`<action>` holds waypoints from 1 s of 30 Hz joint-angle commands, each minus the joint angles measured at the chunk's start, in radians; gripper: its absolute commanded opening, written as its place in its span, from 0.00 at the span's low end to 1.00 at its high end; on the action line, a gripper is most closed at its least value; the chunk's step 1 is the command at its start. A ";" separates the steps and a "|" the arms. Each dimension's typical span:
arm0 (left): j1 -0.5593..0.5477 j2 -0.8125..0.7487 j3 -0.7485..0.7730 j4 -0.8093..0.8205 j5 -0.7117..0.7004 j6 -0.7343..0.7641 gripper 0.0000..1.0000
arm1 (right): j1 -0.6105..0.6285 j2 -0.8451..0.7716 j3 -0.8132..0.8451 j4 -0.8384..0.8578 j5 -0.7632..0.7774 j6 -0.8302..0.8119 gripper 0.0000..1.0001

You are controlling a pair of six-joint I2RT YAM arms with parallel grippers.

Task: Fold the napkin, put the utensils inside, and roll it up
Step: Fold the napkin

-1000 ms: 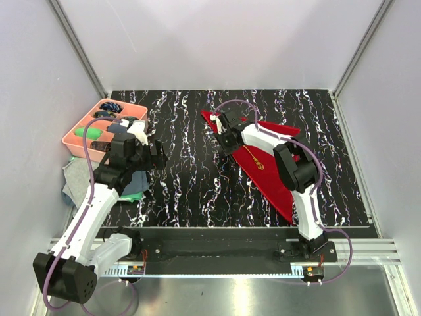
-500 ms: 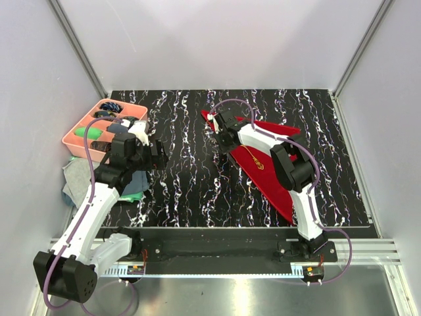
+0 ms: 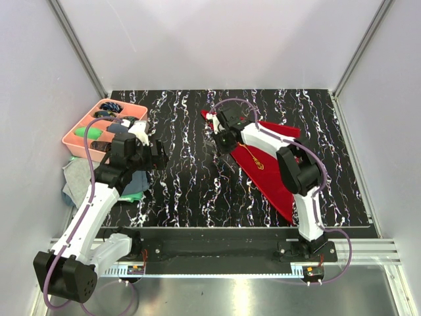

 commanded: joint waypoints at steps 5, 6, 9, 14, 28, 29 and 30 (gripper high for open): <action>0.004 -0.012 -0.003 0.030 0.023 0.006 0.99 | -0.043 -0.195 -0.056 -0.004 -0.124 -0.009 0.00; 0.004 -0.012 -0.004 0.028 0.023 0.006 0.99 | -0.054 -0.201 -0.070 -0.004 -0.131 -0.009 0.00; 0.004 -0.012 -0.003 0.028 0.026 0.006 0.99 | -0.103 -0.221 -0.099 -0.005 -0.159 -0.007 0.00; 0.004 -0.012 -0.004 0.028 0.031 0.004 0.99 | -0.181 -0.229 -0.125 -0.002 -0.240 -0.041 0.00; 0.004 -0.004 -0.004 0.030 0.035 0.004 0.99 | -0.278 -0.080 -0.075 -0.011 -0.392 -0.038 0.00; 0.004 -0.006 -0.004 0.028 0.035 0.004 0.99 | -0.281 -0.073 -0.070 -0.013 -0.397 -0.033 0.00; 0.004 -0.006 -0.004 0.028 0.034 0.004 0.99 | -0.284 -0.065 -0.066 -0.013 -0.400 -0.030 0.00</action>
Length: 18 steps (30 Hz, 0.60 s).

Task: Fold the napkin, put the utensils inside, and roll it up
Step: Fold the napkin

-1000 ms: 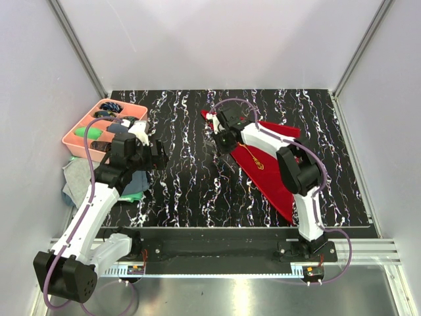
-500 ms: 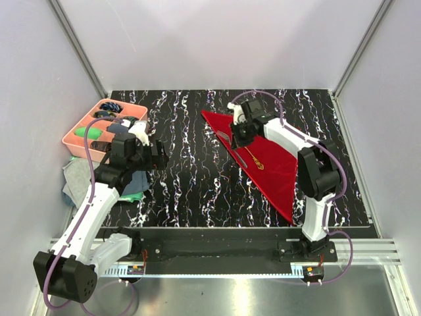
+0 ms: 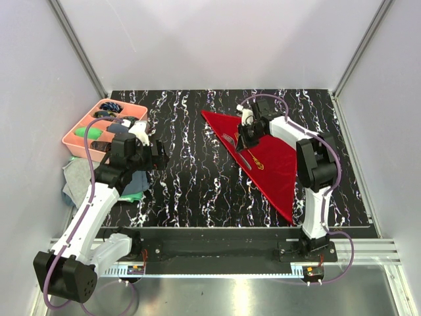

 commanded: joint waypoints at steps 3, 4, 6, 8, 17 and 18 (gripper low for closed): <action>0.004 -0.006 -0.004 0.028 0.020 0.004 0.99 | -0.031 0.050 0.052 0.001 -0.070 0.009 0.00; 0.004 -0.004 -0.004 0.028 0.018 0.004 0.99 | -0.034 0.053 0.052 -0.001 -0.068 0.009 0.00; 0.004 -0.004 -0.003 0.028 0.020 0.004 0.99 | -0.037 0.056 0.054 0.001 -0.065 0.009 0.00; 0.004 -0.004 -0.004 0.028 0.021 0.004 0.99 | -0.042 0.061 0.054 -0.001 -0.063 0.009 0.00; 0.003 -0.001 -0.004 0.030 0.023 0.004 0.99 | -0.047 0.101 0.054 -0.001 -0.030 0.015 0.00; 0.004 -0.003 -0.004 0.028 0.023 0.004 0.99 | -0.047 0.104 0.055 -0.002 -0.024 0.015 0.00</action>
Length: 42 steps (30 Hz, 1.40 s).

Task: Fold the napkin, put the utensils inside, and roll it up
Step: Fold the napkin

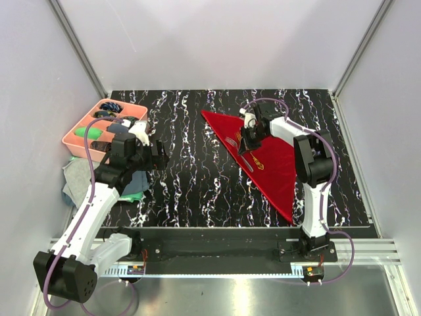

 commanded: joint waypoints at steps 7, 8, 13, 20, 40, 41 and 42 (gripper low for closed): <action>0.004 -0.003 -0.004 0.028 0.024 0.004 0.99 | -0.006 0.018 0.042 0.007 0.073 0.010 0.00; 0.004 -0.004 -0.004 0.027 0.024 0.004 0.99 | -0.006 0.019 0.043 0.006 0.076 0.010 0.01; 0.004 -0.006 -0.004 0.028 0.024 0.003 0.99 | -0.008 0.024 0.046 0.006 0.101 0.010 0.13; 0.004 -0.007 -0.004 0.030 0.026 0.003 0.99 | -0.006 0.001 0.040 -0.004 0.116 0.010 0.23; 0.004 -0.007 -0.003 0.028 0.023 0.004 0.99 | -0.005 -0.310 -0.107 -0.037 0.179 0.080 0.58; 0.003 -0.009 -0.003 0.028 0.023 0.004 0.99 | -0.005 -0.330 -0.131 -0.031 0.200 0.097 0.58; 0.004 -0.012 -0.003 0.028 0.021 0.004 0.99 | -0.005 -0.350 -0.185 -0.022 0.202 0.128 0.58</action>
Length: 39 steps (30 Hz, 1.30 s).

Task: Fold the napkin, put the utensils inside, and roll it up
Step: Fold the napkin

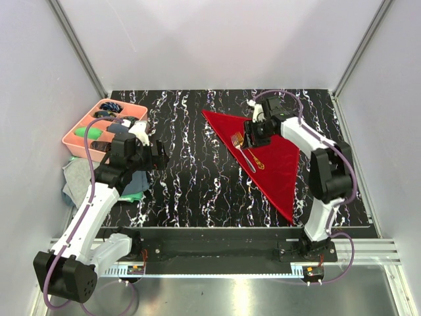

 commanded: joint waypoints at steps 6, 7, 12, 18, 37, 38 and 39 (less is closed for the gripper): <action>0.004 -0.020 -0.001 0.028 0.028 0.004 0.99 | 0.001 -0.203 -0.246 0.115 0.016 0.148 0.60; 0.004 -0.023 -0.001 0.028 0.028 0.004 0.99 | 0.005 -0.203 -0.252 0.131 0.020 0.156 0.60; 0.004 -0.037 -0.004 0.028 0.013 0.007 0.99 | 0.011 -0.195 -0.318 0.160 0.063 0.217 0.60; 0.004 -0.037 -0.004 0.028 0.022 0.006 0.99 | 0.025 -0.194 -0.389 0.198 0.111 0.243 0.60; 0.004 -0.029 -0.004 0.028 0.034 0.003 0.99 | 0.172 -0.030 -0.418 0.280 0.164 0.383 0.60; 0.004 -0.029 -0.004 0.028 0.039 0.003 0.99 | 0.177 -0.014 -0.414 0.289 0.164 0.387 0.61; 0.004 -0.027 -0.004 0.030 0.039 0.003 0.99 | 0.183 -0.007 -0.403 0.293 0.166 0.396 0.61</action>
